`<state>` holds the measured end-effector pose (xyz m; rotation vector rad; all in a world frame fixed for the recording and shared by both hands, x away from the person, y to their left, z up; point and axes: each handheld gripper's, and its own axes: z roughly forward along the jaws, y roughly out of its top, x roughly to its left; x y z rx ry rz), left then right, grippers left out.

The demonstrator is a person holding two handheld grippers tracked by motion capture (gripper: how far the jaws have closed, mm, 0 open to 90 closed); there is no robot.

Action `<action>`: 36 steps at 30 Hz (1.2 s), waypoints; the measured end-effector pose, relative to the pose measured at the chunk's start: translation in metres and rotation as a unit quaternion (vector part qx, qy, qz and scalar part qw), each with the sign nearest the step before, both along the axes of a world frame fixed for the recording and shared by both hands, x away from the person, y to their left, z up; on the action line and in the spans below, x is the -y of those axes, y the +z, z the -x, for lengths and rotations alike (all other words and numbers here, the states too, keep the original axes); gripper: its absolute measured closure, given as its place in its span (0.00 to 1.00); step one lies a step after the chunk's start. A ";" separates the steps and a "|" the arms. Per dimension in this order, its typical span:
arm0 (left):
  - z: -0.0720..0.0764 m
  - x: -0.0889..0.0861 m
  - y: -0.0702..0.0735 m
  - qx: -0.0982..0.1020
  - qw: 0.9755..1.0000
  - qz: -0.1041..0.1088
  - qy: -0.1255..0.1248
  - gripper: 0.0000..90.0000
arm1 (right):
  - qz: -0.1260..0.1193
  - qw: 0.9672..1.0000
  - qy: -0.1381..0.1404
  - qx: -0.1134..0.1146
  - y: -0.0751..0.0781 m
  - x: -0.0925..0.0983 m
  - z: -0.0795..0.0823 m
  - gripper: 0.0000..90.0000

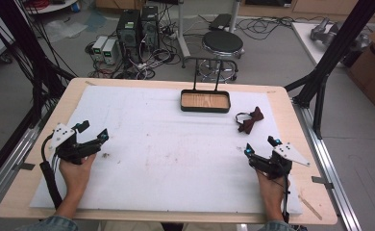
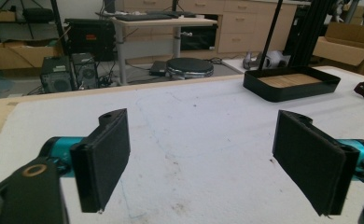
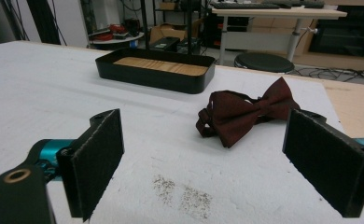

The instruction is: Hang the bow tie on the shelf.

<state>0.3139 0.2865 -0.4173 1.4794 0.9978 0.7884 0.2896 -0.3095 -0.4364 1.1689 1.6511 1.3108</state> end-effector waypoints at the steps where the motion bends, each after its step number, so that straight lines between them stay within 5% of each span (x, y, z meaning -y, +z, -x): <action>1: 0.000 0.000 0.000 0.002 1.000 -0.001 0.000 0.21 | -0.002 1.000 0.001 0.000 0.000 -0.001 0.000 0.13; 36: 0.002 0.000 0.000 0.005 1.000 0.004 0.005 0.21 | 0.009 1.000 -0.005 -0.006 0.000 -0.002 0.000 0.13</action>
